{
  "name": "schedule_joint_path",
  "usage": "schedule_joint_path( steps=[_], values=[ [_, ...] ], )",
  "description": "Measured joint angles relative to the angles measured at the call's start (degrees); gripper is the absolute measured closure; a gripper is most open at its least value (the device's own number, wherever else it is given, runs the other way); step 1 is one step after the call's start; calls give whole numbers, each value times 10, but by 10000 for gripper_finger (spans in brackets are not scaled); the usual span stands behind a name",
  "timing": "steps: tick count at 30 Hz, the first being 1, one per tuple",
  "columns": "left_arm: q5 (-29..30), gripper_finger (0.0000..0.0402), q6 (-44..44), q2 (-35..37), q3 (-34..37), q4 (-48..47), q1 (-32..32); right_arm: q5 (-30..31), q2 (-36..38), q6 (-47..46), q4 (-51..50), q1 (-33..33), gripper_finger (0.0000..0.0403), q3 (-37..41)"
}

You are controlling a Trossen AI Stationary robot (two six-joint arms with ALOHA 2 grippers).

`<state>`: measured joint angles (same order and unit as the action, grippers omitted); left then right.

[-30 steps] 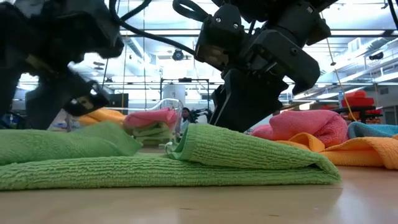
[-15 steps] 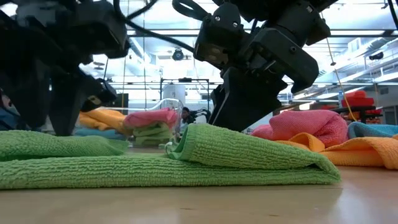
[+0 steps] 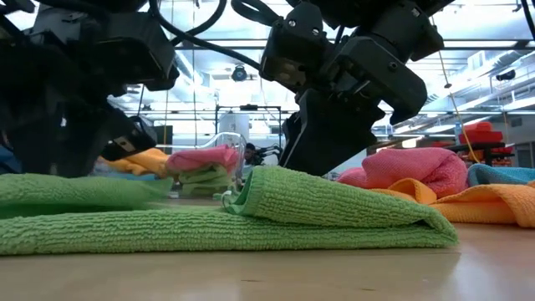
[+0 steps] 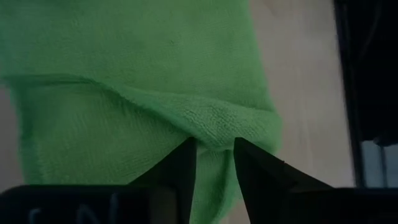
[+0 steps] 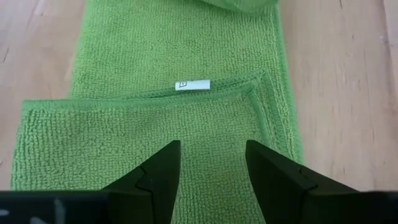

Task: Fold microfiber towels
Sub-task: Fold the green microfiber towel

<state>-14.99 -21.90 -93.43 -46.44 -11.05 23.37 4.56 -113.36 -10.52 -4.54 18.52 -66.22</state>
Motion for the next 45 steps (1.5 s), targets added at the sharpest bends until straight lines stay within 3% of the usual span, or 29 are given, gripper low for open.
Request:
schedule_joint_path(
  steps=[4,14,28,36,45],
  values=[
    [-20,291,-4,0,0,14,3,0,0,0,0,0,213,0],
    [-4,302,-4,-5,0,37,16,1,0,0,-1,0,213,0],
    [23,394,28,-15,0,61,36,1,0,-1,-1,0,213,0],
    [23,395,-59,-15,-46,12,35,1,0,-4,-1,0,213,0],
    [23,380,-215,-15,-110,-72,57,1,0,-4,-1,0,213,0]
  ],
)
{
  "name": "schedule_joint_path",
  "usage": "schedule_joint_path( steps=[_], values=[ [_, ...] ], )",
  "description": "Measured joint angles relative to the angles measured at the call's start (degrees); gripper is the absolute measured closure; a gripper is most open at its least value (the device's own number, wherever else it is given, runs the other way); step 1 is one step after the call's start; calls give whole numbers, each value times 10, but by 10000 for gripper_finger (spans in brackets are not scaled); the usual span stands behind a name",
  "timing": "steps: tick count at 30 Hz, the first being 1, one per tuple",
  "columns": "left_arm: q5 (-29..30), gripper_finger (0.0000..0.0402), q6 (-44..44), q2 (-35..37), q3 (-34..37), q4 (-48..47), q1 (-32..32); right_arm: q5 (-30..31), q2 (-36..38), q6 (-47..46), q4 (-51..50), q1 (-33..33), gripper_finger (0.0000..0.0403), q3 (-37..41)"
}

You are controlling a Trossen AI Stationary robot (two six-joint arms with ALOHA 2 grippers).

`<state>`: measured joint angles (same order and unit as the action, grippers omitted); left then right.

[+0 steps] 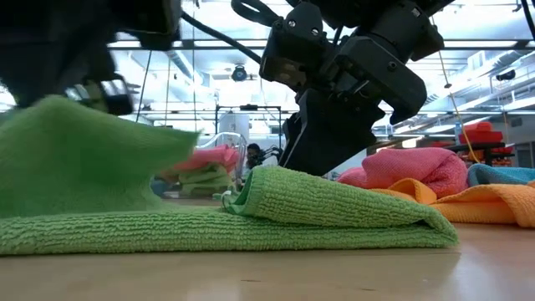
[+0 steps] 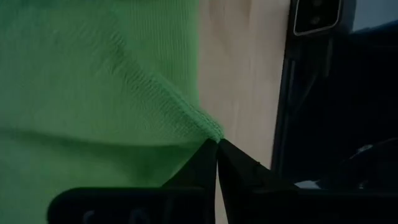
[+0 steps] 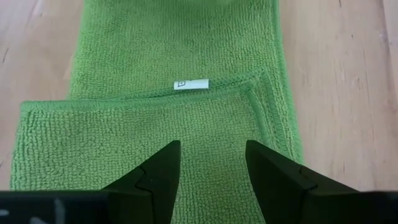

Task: Fold microfiber towels
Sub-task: Fold the green microfiber towel

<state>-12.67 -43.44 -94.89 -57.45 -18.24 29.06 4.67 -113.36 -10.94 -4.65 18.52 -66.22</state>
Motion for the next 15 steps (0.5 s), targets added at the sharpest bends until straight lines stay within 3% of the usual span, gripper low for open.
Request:
schedule_joint_path(
  steps=[5,15],
  values=[
    [2,392,-83,0,0,-7,26,0,0,3,-6,0,213,0],
    [83,381,-214,0,1,-56,98,0,0,4,-19,0,213,0]
  ],
)
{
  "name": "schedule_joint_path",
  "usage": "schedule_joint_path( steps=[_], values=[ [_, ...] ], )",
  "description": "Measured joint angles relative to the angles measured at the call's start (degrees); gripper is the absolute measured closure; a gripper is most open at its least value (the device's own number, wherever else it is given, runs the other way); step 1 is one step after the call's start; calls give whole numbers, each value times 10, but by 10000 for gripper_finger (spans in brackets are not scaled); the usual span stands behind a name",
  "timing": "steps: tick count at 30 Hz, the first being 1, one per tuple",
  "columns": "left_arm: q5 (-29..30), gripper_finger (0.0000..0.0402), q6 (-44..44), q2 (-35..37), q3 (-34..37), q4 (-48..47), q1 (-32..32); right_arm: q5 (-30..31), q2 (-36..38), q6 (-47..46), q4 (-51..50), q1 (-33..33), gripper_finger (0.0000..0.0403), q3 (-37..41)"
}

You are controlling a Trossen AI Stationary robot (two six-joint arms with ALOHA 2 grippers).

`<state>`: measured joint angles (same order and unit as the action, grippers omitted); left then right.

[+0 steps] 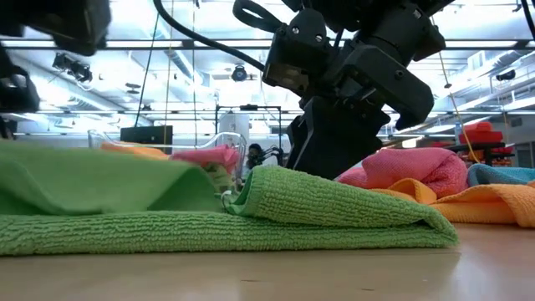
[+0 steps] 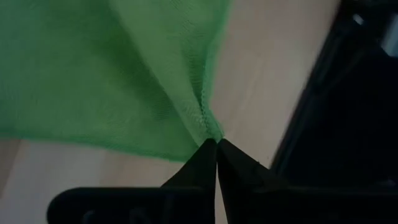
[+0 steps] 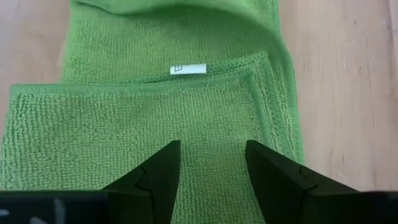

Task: Fold microfiber towels
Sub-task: Fold the green microfiber towel

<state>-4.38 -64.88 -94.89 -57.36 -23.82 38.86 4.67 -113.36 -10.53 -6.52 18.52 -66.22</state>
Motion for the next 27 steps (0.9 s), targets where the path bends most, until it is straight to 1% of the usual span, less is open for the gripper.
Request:
schedule_joint_path(
  steps=[5,8,13,18,23,27],
  values=[
    [56,392,-39,0,0,-17,29,0,0,2,0,0,213,0],
    [78,392,-52,0,0,-16,40,0,0,4,0,0,213,0],
    [83,378,-69,-22,0,-18,50,0,0,5,-3,0,213,0],
    [83,386,-70,-44,0,-18,53,0,0,5,-6,0,213,0],
    [84,393,-70,-46,0,-44,53,0,0,5,-7,0,213,0],
    [85,380,-80,-46,0,-66,54,0,0,5,-7,0,213,0]
  ],
)
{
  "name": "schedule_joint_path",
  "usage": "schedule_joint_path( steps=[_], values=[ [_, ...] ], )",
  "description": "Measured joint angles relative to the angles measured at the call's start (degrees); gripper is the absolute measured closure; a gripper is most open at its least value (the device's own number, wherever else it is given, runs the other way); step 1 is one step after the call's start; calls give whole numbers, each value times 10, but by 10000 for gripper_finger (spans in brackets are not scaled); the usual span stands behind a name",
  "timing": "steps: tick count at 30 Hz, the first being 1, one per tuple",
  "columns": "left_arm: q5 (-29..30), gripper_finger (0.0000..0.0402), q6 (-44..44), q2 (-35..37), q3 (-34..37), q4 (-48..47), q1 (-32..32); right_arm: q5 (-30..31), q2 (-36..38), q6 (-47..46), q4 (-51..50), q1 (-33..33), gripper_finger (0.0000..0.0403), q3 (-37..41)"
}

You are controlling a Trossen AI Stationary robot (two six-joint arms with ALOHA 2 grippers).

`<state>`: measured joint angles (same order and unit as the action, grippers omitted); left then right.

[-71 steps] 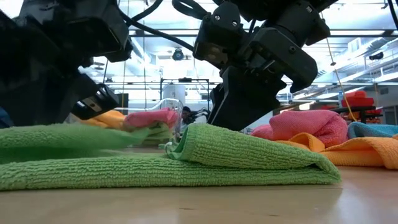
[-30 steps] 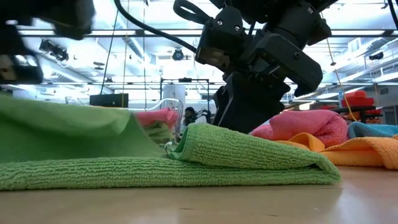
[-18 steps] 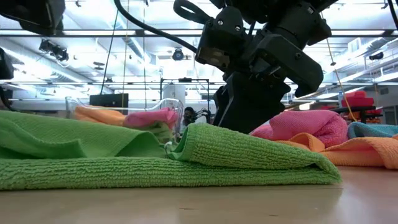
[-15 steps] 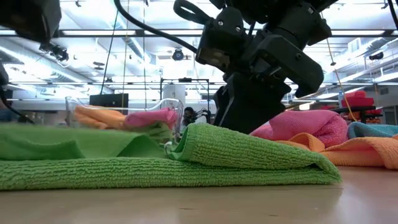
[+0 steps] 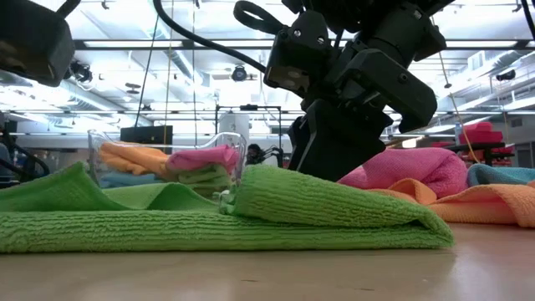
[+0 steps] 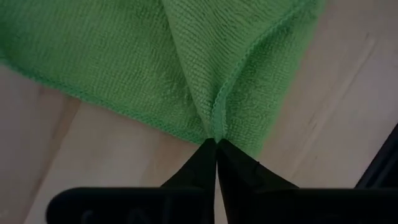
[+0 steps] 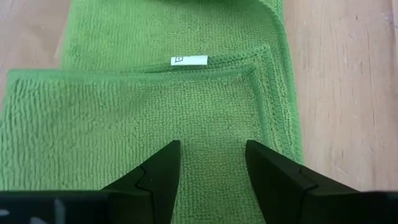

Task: Fold microfiber towels
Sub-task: Fold the green microfiber towel

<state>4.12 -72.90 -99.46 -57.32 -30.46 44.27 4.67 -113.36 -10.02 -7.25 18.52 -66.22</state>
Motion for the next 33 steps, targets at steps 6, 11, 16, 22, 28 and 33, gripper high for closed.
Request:
schedule_joint_path(
  steps=[6,11,16,22,28,33],
  values=[
    [12,360,4,0,0,2,2,0,0,0,0,0,213,0],
    [5,313,31,4,0,0,3,0,0,0,0,0,213,0],
    [14,263,98,16,-34,-35,-5,0,0,0,0,0,213,0],
    [97,244,183,17,-62,-60,-10,0,0,-2,0,0,213,0],
    [182,241,247,1,-60,10,-17,0,0,-3,1,0,213,0],
    [189,233,293,-33,-60,74,-25,0,0,-3,1,0,213,0]
  ],
)
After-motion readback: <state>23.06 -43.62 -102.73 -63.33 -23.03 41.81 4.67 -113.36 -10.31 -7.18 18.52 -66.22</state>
